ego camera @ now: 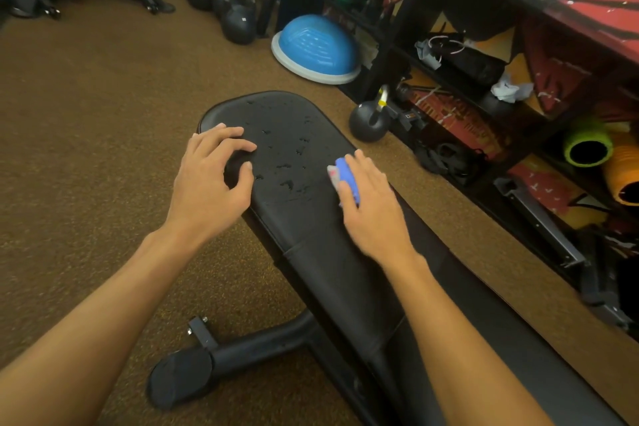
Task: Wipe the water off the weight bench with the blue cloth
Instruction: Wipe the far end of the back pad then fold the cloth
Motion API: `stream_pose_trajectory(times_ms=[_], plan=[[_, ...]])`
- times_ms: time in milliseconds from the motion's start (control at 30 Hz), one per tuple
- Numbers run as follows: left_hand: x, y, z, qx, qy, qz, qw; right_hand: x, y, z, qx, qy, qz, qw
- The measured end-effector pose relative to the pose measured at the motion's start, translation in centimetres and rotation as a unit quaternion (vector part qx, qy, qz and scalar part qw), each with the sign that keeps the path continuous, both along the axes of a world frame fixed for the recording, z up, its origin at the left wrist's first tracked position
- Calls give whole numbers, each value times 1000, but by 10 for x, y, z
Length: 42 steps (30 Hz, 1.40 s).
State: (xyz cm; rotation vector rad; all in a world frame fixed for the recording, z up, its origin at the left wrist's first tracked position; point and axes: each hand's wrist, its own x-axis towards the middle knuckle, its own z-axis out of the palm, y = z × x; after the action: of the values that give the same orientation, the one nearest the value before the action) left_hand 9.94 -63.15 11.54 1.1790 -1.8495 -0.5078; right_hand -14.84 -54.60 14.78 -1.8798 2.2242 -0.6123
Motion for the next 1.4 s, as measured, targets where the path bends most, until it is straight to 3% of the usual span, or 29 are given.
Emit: stream_pose_trajectory(times_ms=[100,333,500,567,767,967,1133,1233,1400], plan=[[1,0,2,4,-8,-3,1000,0,-17,2,9,-12,-52,999],[3,-2,3,9,-13,-3,1000,54,30,-4,9,38,55,998],[6,-4,2,6,-18,-18,1000,-3,-28,1,18,-3,-72,997],[8,-5,2,6,-23,-27,999,1,-32,-2,15,24,-95,995],[8,-5,2,4,-26,-28,999,56,20,-8,22,40,19,999],[8,-5,2,14,-21,-36,999,-5,-35,-6,0,1,-105,994],[10,-6,2,17,-32,-41,999,26,-10,-10,17,44,-44,998],[9,-7,2,16,-28,-39,999,16,-4,-8,18,11,-29,999],[8,-7,4,22,-25,-38,999,-26,-57,4,24,-43,-107,993]])
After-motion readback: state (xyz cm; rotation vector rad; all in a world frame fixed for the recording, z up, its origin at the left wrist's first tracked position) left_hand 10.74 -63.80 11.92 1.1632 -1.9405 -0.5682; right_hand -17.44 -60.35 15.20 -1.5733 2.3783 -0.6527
